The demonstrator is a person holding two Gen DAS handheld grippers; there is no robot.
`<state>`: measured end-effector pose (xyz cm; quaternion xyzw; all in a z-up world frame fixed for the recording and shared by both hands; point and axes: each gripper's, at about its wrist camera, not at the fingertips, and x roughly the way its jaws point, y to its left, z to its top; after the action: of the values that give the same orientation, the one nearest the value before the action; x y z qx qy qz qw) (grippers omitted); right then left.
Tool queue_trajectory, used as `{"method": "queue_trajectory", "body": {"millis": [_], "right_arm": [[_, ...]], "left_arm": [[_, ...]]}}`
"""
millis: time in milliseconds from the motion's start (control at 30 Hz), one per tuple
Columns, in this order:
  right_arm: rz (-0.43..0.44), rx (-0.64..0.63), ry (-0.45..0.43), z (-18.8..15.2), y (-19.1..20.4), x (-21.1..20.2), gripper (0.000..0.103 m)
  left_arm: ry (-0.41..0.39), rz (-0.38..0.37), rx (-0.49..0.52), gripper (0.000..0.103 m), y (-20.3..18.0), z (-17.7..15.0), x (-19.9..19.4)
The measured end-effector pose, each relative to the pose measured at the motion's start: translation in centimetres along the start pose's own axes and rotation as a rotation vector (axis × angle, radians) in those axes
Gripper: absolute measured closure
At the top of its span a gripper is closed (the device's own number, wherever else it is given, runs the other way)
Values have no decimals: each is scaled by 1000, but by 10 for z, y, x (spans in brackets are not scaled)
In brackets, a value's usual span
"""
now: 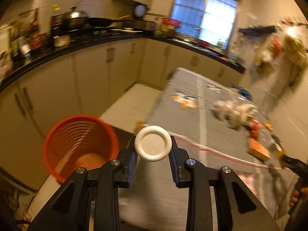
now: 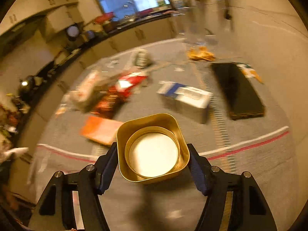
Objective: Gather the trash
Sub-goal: 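Carry the bottle and tape roll to the red wastebasket and open both tools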
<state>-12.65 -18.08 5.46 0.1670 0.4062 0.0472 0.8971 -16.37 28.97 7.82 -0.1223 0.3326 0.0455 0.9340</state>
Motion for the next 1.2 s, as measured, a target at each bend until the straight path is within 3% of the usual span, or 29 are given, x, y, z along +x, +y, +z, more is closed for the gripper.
{"method": "queue_trajectory", "body": {"millis": [67, 233, 400, 533, 667, 900, 1067, 1200], "right_arm": [[71, -51, 11, 5, 34, 5, 30], [254, -185, 72, 9, 132, 34, 30], [449, -288, 213, 5, 243, 89, 30], [535, -385, 273, -8, 327, 129, 30], [611, -389, 367, -21, 387, 176, 30], [621, -437, 443, -51, 448, 223, 28], [618, -403, 475, -59, 456, 242, 27], [613, -390, 460, -57, 447, 234, 26]], "left_arm": [[4, 59, -39, 74, 24, -2, 6], [22, 123, -122, 74, 74, -6, 21], [53, 161, -176, 74, 115, -9, 44], [87, 174, -196, 74, 136, -10, 66], [116, 189, -193, 74, 147, -13, 78], [124, 191, -221, 71, 166, -17, 74], [104, 231, -213, 51, 166, -18, 61], [85, 278, -190, 46, 161, -18, 50]]}}
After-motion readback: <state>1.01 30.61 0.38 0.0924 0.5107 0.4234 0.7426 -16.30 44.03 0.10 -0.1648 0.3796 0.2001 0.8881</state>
